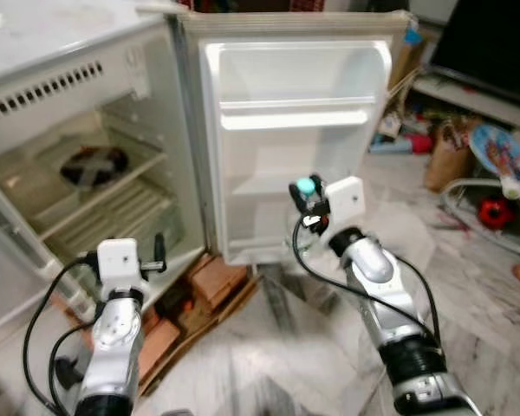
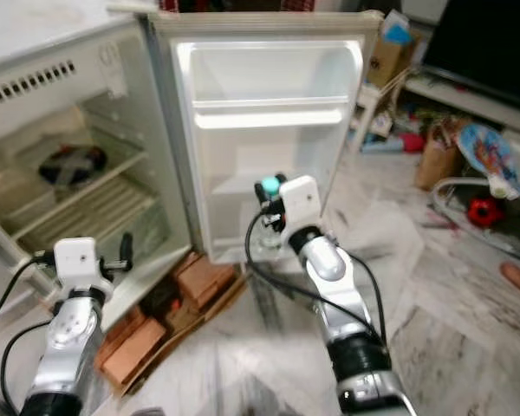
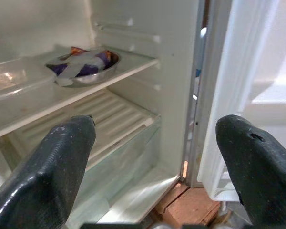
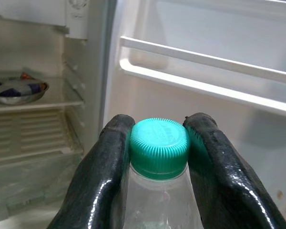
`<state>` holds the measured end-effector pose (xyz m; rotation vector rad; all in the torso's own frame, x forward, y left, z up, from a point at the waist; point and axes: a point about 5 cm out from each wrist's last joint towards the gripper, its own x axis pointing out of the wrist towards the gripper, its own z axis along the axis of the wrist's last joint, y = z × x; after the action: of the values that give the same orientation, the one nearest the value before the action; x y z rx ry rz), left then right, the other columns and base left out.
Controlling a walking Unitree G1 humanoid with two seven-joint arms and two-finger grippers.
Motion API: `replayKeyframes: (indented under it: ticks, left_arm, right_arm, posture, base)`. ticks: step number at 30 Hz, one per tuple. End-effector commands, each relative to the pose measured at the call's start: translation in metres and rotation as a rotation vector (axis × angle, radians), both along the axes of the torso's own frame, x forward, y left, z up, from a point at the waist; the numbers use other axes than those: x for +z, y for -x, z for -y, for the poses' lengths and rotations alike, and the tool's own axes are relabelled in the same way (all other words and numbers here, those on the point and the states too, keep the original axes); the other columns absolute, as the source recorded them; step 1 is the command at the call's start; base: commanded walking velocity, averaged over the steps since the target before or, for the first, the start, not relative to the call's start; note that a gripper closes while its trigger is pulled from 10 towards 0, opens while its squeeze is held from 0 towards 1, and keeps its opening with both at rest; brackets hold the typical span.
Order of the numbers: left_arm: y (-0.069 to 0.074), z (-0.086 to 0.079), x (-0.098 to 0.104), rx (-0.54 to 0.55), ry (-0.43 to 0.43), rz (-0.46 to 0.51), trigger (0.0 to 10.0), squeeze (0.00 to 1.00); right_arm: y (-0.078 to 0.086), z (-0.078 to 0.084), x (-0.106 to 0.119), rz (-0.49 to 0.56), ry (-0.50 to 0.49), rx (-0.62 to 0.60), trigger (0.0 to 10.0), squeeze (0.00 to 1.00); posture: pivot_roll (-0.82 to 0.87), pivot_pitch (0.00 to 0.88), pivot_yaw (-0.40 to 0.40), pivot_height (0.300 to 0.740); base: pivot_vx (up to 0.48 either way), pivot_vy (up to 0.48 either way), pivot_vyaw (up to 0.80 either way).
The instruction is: Restocking fridge
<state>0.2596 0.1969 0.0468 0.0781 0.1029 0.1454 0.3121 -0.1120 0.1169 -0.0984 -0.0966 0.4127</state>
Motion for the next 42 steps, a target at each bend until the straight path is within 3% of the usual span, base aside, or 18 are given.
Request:
replayKeyframes:
  ticks: [1,14,23,42]
  left_arm:
    - [-0.001,-0.003,0.001,0.001,-0.010,-0.002,10.0,0.00]
    - [0.001,-0.008,0.000,0.008,-0.019,-0.010,10.0,0.00]
    - [0.001,-0.009,-0.001,0.007,-0.009,-0.020,10.0,0.00]
    - [0.013,-0.018,-0.009,0.020,-0.017,-0.080,10.0,0.00]
  right_arm:
    - [-0.001,-0.002,0.005,0.026,-0.003,0.006,10.0,0.00]
    - [0.004,0.014,-0.011,-0.007,0.000,-0.075,10.0,0.00]
    - [0.008,0.013,-0.018,-0.021,0.002,-0.081,10.0,0.00]
    - [0.013,0.011,-0.027,-0.055,-0.003,-0.082,10.0,0.00]
  posture:
    - [0.02,0.000,-0.064,0.740]
    - [0.03,0.000,-0.056,0.740]
    - [0.03,0.000,-0.049,0.740]
    - [0.05,0.000,-0.052,0.740]
  base:
    - [0.401,0.000,0.00]
    - [0.401,0.000,0.00]
    - [0.387,0.000,0.00]
    - [0.000,0.000,0.00]
